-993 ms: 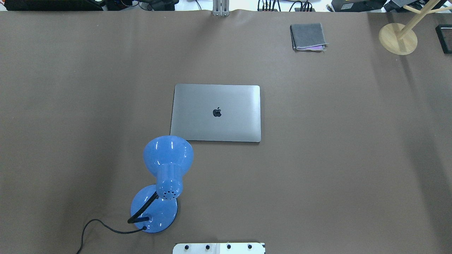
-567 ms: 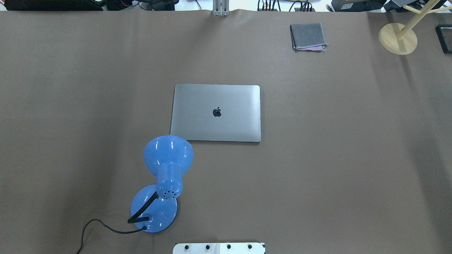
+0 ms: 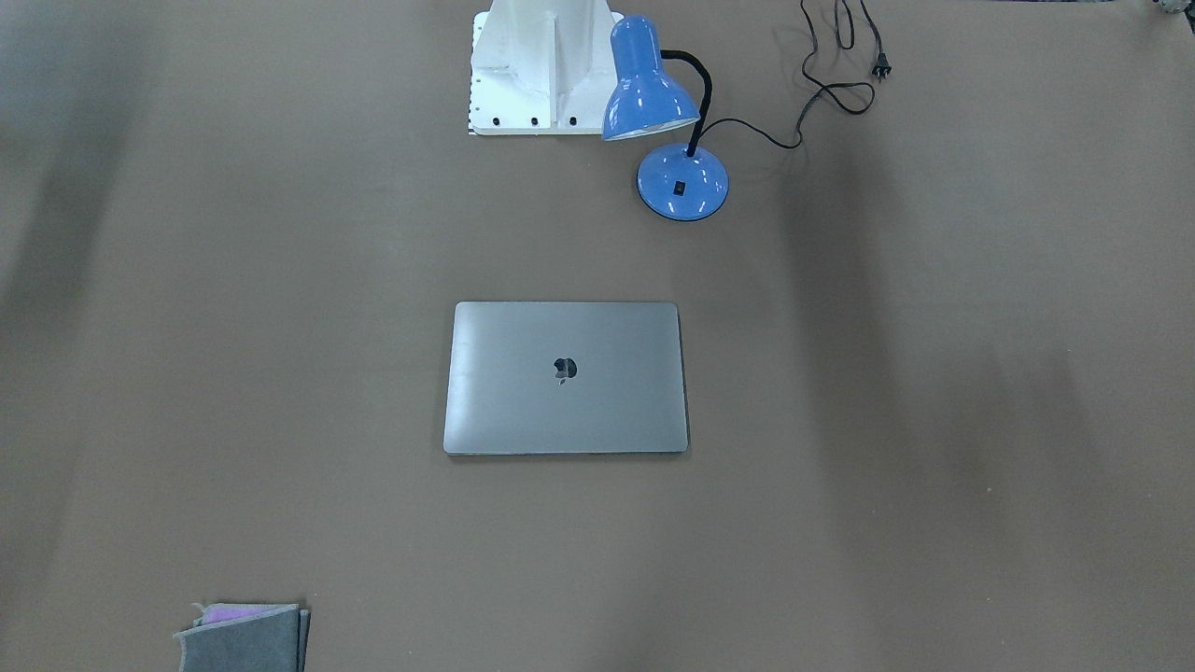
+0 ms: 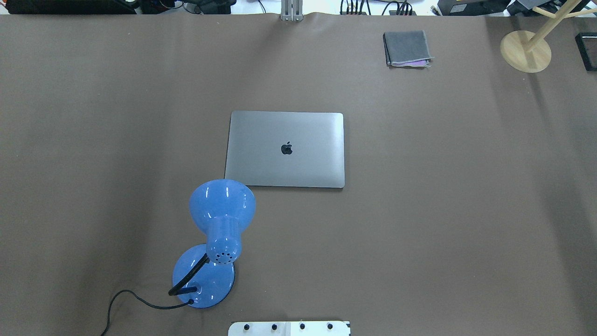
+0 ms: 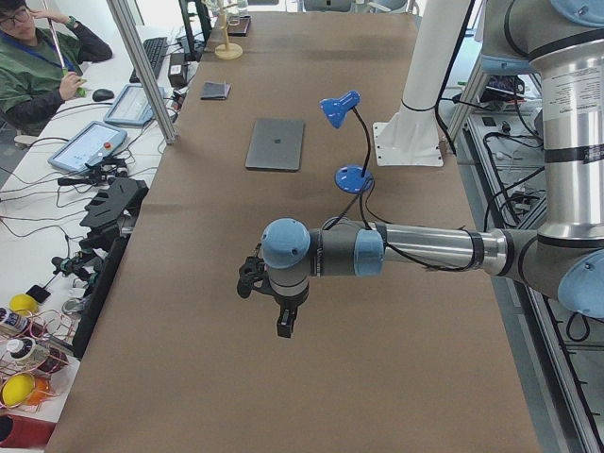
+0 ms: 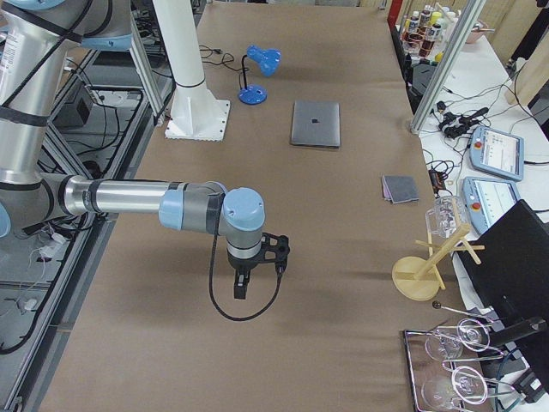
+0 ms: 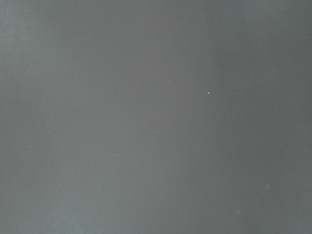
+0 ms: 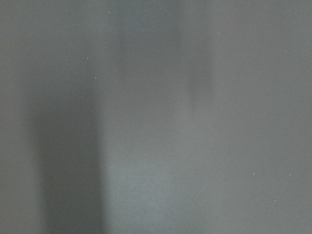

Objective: Close laptop

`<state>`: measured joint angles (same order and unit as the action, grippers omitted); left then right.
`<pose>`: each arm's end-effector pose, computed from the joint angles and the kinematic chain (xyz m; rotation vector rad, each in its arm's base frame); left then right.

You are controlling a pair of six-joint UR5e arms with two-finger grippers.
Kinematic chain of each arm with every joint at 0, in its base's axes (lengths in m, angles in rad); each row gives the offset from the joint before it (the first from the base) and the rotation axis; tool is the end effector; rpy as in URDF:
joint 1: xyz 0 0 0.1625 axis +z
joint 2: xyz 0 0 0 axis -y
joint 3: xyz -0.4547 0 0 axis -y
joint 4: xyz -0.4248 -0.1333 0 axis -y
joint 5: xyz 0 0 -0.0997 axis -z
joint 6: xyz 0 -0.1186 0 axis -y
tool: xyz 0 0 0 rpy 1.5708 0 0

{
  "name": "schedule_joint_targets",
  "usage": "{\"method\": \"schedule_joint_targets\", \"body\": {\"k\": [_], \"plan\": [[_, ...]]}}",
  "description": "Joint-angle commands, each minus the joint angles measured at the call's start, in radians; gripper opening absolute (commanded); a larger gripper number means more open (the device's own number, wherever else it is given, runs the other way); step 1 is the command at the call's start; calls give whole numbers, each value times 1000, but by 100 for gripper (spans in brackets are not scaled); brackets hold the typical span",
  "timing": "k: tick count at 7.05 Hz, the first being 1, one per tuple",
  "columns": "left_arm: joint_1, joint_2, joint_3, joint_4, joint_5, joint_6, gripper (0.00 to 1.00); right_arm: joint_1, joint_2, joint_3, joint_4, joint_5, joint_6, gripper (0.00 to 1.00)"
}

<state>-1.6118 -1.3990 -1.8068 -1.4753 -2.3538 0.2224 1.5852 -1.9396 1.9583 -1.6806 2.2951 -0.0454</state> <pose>-0.0678 -0.4408 0.6704 0.0735 0.7809 0.1598 0.0598 -0.3512 0.6762 -0.0654 -0.7260 0.0034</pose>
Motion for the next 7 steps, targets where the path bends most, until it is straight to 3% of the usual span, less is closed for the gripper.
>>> {"method": "schedule_joint_targets", "body": {"k": [1,7], "plan": [[0,18,-2,-46,63,2,98,-19,-2,-1,-1,43,-1,100],[-3,86,-22,-48,53,2,98,-50,-4,2,42,50,-1,100]]}}
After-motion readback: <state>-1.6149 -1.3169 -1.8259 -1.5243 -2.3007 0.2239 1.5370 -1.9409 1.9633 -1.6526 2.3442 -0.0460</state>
